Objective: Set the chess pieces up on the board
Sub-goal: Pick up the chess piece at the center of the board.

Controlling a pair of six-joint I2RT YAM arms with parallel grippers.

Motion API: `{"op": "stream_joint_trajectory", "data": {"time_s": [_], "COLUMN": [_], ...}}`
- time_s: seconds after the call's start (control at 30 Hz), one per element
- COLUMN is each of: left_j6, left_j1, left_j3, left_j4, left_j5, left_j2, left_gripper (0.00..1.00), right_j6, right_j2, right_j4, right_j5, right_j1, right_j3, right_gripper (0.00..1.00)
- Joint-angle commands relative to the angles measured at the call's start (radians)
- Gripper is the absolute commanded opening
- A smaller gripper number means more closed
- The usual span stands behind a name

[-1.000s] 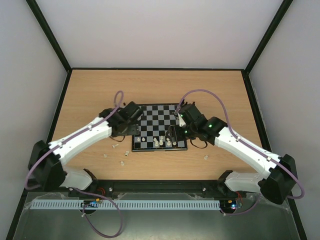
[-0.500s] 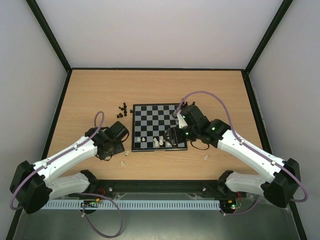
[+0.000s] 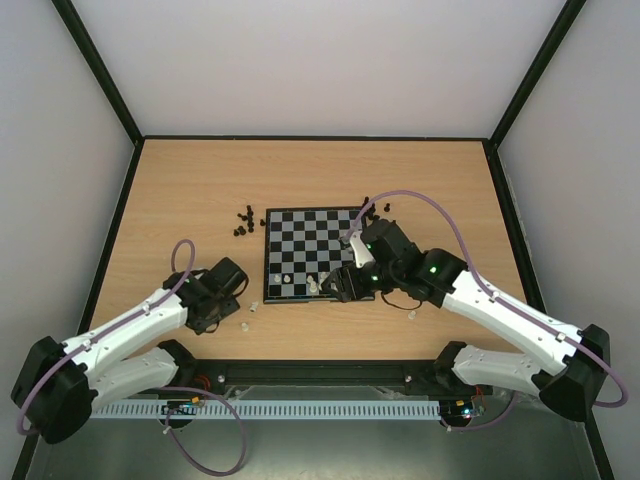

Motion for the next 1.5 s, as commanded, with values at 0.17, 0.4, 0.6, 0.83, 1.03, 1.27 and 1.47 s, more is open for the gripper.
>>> {"op": "stream_joint_trajectory", "data": {"time_s": [0.17,0.4,0.6,0.83,1.03,1.27,1.47], "left_j6": [0.046,0.099,0.126,0.142,0.147,0.179,0.218], "left_j1": [0.148,0.202,0.212,0.227,0.229,0.225,0.089], "left_j3": [-0.086,-0.103,-0.092,-0.097,-0.096,-0.073,0.121], "left_j4": [0.133,0.155,0.165,0.165,0.165,0.155,0.029], "left_j5": [0.019,0.032,0.024,0.015,0.013,0.036,0.059], "left_j2": [0.016,0.024,0.055,0.052,0.044,0.049,0.080], "left_gripper": [0.70,0.53,0.39,0.26,0.15,0.02,0.02], "right_j6": [-0.006,-0.008,-0.008,-0.008,-0.008,-0.010,-0.008], "right_j2": [-0.029,-0.030,-0.028,-0.025,-0.021,-0.015,0.000], "right_j4": [0.001,0.008,0.006,0.007,0.003,-0.002,-0.015], "right_j5": [-0.011,-0.019,-0.013,-0.009,-0.002,0.017,0.063], "right_j1": [0.022,0.022,0.022,0.022,0.023,0.022,0.022], "right_j3": [-0.015,-0.018,-0.021,-0.023,-0.021,-0.021,-0.011], "right_gripper": [0.65,0.65,0.65,0.65,0.65,0.65,0.65]}}
